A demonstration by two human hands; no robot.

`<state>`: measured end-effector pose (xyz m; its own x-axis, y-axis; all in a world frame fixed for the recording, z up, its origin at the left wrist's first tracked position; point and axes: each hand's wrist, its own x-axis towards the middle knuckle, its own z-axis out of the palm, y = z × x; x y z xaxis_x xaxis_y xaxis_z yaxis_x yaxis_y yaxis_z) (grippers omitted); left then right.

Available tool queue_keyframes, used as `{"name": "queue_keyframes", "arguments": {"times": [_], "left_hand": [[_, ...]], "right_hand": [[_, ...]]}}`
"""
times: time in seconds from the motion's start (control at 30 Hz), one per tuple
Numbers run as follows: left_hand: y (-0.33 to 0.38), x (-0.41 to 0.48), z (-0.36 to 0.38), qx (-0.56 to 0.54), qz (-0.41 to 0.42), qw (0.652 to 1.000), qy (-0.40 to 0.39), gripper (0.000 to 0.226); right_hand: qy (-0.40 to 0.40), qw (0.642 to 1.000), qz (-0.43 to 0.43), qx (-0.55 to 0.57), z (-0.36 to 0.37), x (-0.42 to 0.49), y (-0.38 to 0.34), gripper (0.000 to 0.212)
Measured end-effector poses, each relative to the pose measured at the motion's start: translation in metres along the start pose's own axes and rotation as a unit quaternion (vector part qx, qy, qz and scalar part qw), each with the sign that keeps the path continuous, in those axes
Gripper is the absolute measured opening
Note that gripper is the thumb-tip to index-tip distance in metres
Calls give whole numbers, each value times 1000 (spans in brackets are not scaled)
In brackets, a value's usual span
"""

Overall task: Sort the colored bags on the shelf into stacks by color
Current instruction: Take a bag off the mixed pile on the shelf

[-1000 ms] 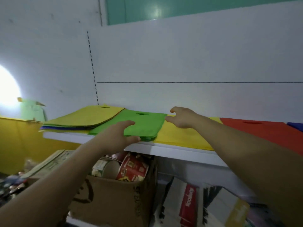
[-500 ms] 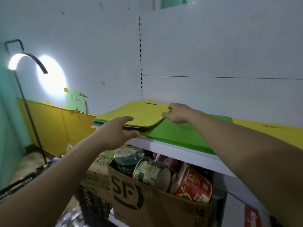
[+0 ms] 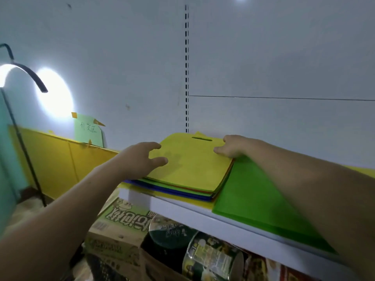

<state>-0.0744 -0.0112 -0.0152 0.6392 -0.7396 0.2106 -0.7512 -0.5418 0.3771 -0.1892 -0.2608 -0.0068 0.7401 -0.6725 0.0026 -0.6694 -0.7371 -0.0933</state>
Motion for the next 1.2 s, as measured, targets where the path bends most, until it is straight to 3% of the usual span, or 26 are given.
{"name": "queue_keyframes", "arguments": {"times": [0.2, 0.37, 0.5, 0.8, 0.97, 1.03, 1.1, 1.2], "left_hand": [[-36, 43, -2, 15, 27, 997, -71, 60], [-57, 58, 0, 45, 86, 985, -144, 71], [-60, 60, 4, 68, 127, 977, -158, 73], [-59, 57, 3, 70, 127, 978, -147, 69], [-59, 57, 4, 66, 116, 980, -145, 70], [-59, 57, 5, 66, 114, 981, -142, 70], [-59, 57, 5, 68, 114, 981, -142, 71], [-59, 56, 6, 66, 112, 981, -143, 71]], "right_hand": [[-1, 997, 78, -14, 8, 11, -8, 76], [-10, 989, 144, -28, 15, 9, -21, 80], [31, 984, 176, -21, 19, 6, -27, 75], [148, 979, 137, -21, 16, -1, -33, 38], [224, 965, 130, 47, 13, -5, -39, 34], [242, 949, 148, 137, 9, -7, -42, 42], [243, 910, 206, 266, 3, -9, -46, 54], [226, 841, 267, 414, -6, -13, -48, 44]]}}
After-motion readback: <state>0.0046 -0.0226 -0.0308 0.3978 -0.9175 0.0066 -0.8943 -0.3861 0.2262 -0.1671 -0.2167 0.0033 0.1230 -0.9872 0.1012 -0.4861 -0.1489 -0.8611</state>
